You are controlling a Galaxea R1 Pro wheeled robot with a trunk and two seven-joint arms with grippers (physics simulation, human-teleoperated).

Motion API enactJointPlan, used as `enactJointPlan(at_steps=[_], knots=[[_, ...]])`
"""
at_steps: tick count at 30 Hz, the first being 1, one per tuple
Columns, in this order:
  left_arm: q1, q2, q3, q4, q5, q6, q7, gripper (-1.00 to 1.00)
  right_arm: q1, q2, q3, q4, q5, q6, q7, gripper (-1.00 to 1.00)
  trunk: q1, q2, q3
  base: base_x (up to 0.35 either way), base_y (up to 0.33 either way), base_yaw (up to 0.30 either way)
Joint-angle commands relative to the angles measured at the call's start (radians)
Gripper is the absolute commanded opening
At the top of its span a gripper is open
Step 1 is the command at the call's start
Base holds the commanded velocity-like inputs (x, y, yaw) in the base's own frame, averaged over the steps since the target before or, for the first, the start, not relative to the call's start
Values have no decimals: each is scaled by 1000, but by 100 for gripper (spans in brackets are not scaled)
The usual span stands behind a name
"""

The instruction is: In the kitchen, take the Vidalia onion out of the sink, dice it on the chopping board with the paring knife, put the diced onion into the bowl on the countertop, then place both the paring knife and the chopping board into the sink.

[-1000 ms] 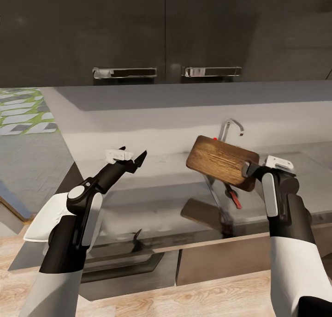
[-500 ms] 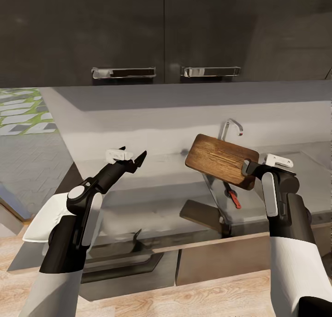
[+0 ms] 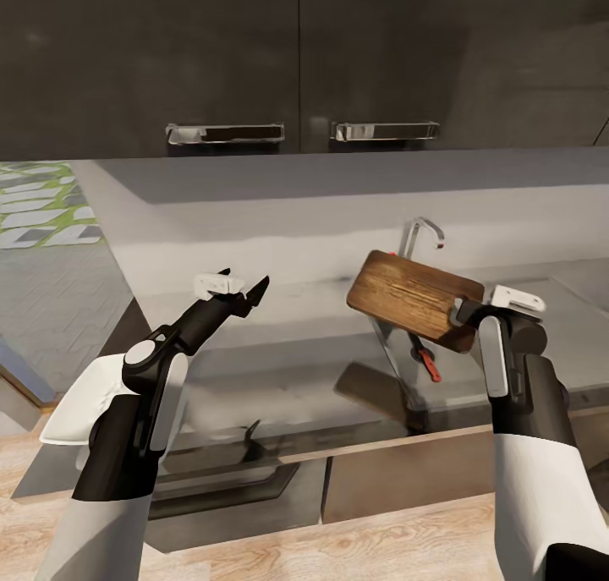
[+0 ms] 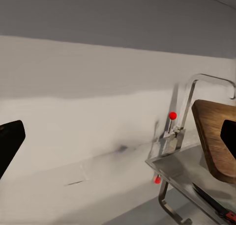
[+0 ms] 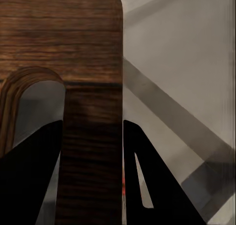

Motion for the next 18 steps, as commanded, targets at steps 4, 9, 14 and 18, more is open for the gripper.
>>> enactJointPlan(at_steps=[4,9,14,18], knots=[[-1,-1,0,-1,10,9,-1,100,-1,14,0,11,-16,0,-86,-100,1,-2,-2,0,0,0],[-1,-1,-7,-1,9,9,-1,100,-1,73,0,16,-55,-1,-171,-100,1,-2,-2,0,0,0],[-1,-1,-20,-1,9,9,-1,100,-2,87,-8,16,-220,-13,-315,-100,1,-2,-2,0,0,0],[-1,-1,-22,-1,10,9,-1,100,-2,89,-12,16,-432,-101,-481,-100,1,-2,-2,0,0,0]])
